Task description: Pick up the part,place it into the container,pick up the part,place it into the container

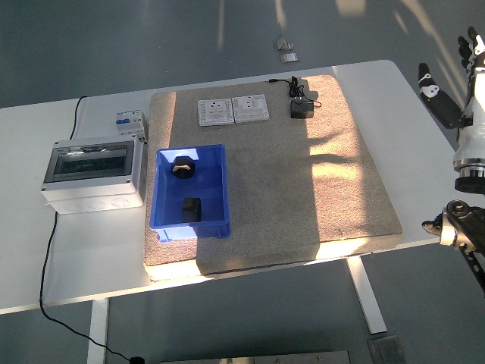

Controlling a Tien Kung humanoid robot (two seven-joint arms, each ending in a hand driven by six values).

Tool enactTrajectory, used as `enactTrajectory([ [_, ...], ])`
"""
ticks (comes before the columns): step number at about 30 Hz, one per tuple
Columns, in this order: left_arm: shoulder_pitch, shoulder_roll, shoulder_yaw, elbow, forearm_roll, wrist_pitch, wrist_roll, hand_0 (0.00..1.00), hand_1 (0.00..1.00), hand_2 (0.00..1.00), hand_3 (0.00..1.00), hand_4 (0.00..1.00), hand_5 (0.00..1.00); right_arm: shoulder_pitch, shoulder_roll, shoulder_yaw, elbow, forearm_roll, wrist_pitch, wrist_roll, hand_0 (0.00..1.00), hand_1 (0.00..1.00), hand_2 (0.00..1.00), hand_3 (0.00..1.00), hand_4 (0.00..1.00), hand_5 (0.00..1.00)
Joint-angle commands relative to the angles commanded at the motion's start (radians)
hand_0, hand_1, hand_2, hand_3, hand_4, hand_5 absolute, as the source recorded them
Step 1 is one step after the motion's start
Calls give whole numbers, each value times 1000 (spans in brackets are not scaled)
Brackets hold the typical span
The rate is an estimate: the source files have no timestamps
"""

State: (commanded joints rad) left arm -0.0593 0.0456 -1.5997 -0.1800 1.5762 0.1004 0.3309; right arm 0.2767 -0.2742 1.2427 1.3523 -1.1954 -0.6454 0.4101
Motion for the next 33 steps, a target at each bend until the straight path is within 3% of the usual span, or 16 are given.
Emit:
enactTrajectory([
  [4,6,-1,0,0,2,-12,-4,629,659,679,618,594,688,-25,-2,64,-1,62,0,70,835,813,842,864,676,326],
  [5,7,-1,0,0,1,-15,-6,636,660,677,619,596,668,-28,-3,74,-3,68,0,77,683,515,651,705,679,315],
  [10,12,-3,5,0,4,-25,-8,636,660,677,619,596,668,-28,-17,62,-20,101,0,90,683,515,651,705,679,315],
  [11,13,-3,6,0,9,-27,-8,643,661,672,619,612,685,-24,-27,37,-27,104,0,82,664,463,543,602,696,307],
  [16,11,-7,14,0,25,-27,-9,643,661,672,619,612,685,-12,-28,-63,-49,55,0,30,664,463,543,602,696,307],
  [17,12,-8,17,0,23,-25,-9,643,663,674,608,615,695,-10,-24,-74,-53,45,0,22,674,485,577,593,796,386],
  [22,15,-10,40,0,6,-24,-16,643,663,674,608,615,695,0,-25,-111,-68,-4,0,-38,674,485,577,593,796,386],
  [23,16,-10,46,0,1,-24,-19,647,663,673,602,582,670,1,-30,-119,-71,-1,0,-42,714,651,735,734,833,450],
  [28,21,-10,71,0,-28,-27,-31,647,663,673,602,582,670,-2,-34,-160,-78,19,0,-29,714,651,735,734,833,450],
  [29,22,-10,77,0,-32,-29,-32,651,665,673,596,579,642,-2,-30,-167,-80,22,0,-25,721,722,788,802,846,517],
  [33,20,-12,80,0,-27,-30,-32,651,665,673,596,579,642,8,-19,-206,-91,26,0,-18,721,722,788,802,846,517],
])
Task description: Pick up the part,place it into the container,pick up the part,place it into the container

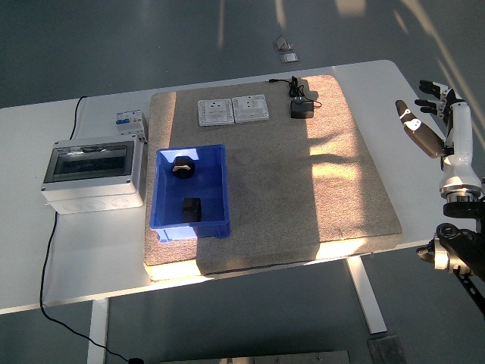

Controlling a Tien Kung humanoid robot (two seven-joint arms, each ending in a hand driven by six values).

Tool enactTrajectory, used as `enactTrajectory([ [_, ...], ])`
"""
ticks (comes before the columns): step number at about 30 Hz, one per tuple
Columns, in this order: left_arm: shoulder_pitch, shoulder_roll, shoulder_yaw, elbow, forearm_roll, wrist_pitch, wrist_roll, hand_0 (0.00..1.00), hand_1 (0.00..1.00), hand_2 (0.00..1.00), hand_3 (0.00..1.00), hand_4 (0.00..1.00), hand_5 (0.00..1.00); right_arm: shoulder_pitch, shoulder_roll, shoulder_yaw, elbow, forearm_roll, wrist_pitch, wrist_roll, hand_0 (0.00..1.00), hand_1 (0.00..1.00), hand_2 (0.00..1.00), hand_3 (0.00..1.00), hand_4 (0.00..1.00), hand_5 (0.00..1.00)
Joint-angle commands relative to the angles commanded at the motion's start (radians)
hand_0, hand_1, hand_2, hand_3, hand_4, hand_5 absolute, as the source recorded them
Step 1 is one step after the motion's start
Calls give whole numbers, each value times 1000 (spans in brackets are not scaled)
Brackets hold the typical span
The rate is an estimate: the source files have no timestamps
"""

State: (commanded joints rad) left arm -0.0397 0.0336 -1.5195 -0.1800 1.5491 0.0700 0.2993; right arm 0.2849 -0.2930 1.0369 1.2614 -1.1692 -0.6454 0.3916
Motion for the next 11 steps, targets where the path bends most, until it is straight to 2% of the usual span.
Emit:
enactTrajectory([
  [4,-3,2,-4,0,9,-1,4,656,664,674,584,578,637,2,1,-24,-13,-5,0,-9,754,761,795,800,848,534],
  [11,-4,10,-1,0,11,-1,2,657,666,676,584,574,632,-32,-1,22,-7,-1,0,3,765,775,800,799,853,546],
])
